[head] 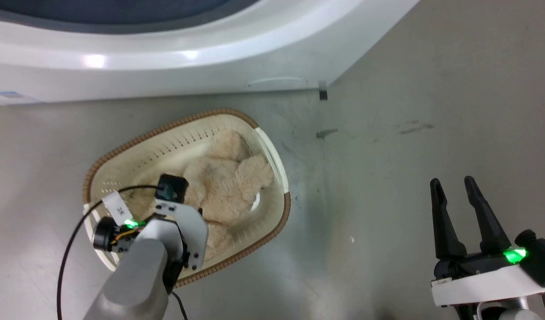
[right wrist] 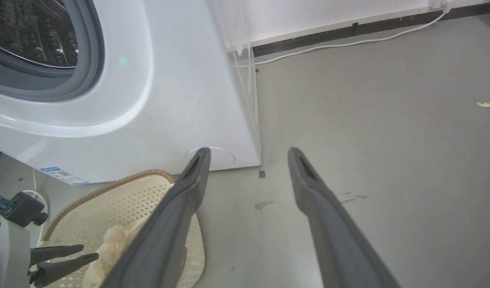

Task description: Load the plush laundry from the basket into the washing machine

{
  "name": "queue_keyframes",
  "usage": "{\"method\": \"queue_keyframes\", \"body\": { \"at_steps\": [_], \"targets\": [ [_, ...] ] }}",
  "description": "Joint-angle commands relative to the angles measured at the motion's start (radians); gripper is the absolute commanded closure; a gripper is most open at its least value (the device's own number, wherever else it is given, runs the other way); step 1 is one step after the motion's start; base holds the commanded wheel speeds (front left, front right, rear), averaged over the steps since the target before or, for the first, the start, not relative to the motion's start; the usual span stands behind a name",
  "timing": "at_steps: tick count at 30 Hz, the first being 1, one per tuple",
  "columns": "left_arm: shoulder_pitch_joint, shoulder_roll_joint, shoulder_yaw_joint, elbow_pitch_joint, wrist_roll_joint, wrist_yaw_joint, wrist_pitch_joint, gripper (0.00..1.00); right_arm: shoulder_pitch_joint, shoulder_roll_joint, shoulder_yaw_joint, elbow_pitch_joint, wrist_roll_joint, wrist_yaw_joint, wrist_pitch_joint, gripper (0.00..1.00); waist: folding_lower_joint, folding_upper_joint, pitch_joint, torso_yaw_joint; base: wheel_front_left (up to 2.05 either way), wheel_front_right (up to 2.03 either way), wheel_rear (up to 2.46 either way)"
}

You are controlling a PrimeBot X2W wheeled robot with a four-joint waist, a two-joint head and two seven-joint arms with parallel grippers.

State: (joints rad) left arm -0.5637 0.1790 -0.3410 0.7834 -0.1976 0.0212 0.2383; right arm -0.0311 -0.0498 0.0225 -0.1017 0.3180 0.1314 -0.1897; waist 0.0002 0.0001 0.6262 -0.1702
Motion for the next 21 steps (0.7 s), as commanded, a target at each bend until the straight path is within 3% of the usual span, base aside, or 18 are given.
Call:
{"method": "queue_keyframes", "body": {
  "at_steps": [1, 6, 21],
  "targets": [
    [-0.033, 0.007, -0.003, 0.024, -0.015, 0.011, 0.002, 0.0, -0.013, 0.0, 0.004, -0.01, 0.013, -0.001, -0.01, 0.0, -0.0002, -0.0001, 0.032, -0.011, 0.0, 0.0, 0.0],
    [-0.083, 0.014, -0.003, 0.079, -0.045, 0.038, 0.013, 0.0, -0.012, 0.0, 0.017, -0.024, 0.034, -0.001, -0.021, 0.0, -0.0002, -0.0001, 0.086, -0.026, 0.0, 0.0, 0.0],
    [-0.232, 0.038, -0.067, 0.201, -0.08, 0.051, 0.048, 0.0, -0.022, 0.0, 0.053, -0.045, 0.113, -0.001, -0.05, 0.0, -0.0002, -0.0001, 0.22, -0.077, 0.0, 0.0, 0.0]
  ]
}}
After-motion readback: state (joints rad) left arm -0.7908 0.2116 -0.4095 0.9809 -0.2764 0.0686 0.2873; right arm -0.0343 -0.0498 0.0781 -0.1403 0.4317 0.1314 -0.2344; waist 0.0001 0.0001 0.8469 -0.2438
